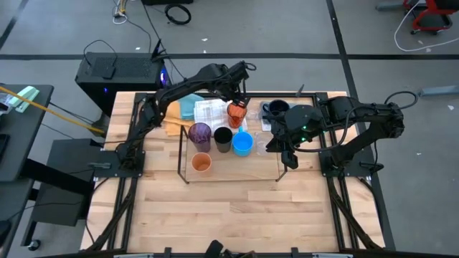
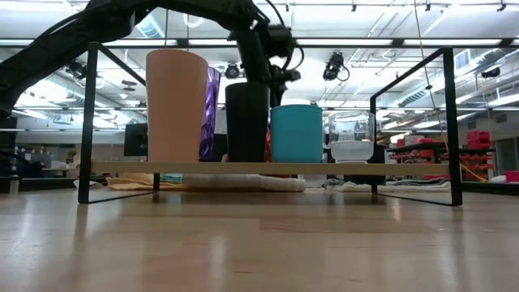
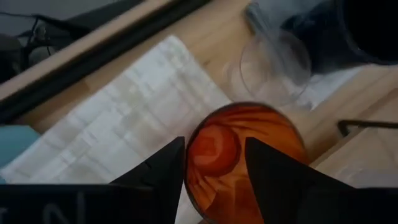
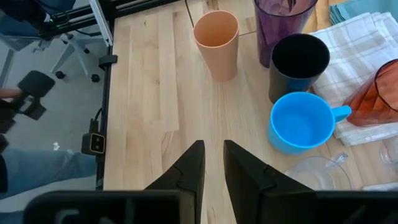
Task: Stack small to large cups/mugs on shelf
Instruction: Remove the orange cup from the shelf
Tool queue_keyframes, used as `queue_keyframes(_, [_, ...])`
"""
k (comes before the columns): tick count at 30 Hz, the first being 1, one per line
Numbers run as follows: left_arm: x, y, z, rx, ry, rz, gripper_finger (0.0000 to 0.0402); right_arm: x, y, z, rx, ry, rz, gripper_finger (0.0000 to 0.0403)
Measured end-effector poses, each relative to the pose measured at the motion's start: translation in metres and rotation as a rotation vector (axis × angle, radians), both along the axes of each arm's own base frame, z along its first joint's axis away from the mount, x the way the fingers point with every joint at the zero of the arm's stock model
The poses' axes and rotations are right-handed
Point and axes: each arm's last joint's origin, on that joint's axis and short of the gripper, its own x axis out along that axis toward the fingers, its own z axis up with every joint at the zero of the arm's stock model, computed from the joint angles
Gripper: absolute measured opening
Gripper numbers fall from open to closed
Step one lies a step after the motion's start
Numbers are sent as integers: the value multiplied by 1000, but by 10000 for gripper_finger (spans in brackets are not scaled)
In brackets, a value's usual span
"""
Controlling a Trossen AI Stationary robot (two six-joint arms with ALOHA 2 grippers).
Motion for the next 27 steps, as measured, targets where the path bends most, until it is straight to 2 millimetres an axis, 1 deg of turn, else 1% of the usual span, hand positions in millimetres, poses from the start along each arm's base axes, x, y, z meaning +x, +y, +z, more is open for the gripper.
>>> queue_keyframes(4, [-10, -4, 16, -7, -18, 6, 173, -1, 0, -1, -2, 9, 0, 67])
queue_keyframes(7, [-13, -15, 24, -40, -13, -22, 174, -1, 0, -1, -3, 15, 1, 67])
queue_keyframes(9, [-12, -29, 30, -52, -14, -53, 176, -1, 0, -1, -4, 15, 2, 67])
queue_keyframes(11, [-11, -45, 41, -48, -38, -88, 175, -1, 0, -1, -5, 15, 2, 67])
queue_keyframes(14, [-9, -69, 62, -10, -119, -136, 171, -1, 0, -1, -9, 17, 5, 67])
queue_keyframes(16, [-12, -83, 78, 1, -181, -144, 168, -1, 0, -1, -12, 18, 9, 67])
queue_keyframes(20, [-27, -119, 119, 25, -319, -173, 161, -2, 0, -1, -14, 21, 10, 67])
queue_keyframes(23, [-39, -159, 141, 32, -369, -235, 157, -2, 0, -2, -12, 22, 8, 67])
queue_keyframes(25, [-46, -188, 145, 69, -332, -256, 154, -2, 0, -2, -12, 22, 8, 67])
queue_keyframes(27, [-54, -214, 142, 120, -241, -258, 149, -2, 0, -2, -12, 23, 8, 67])
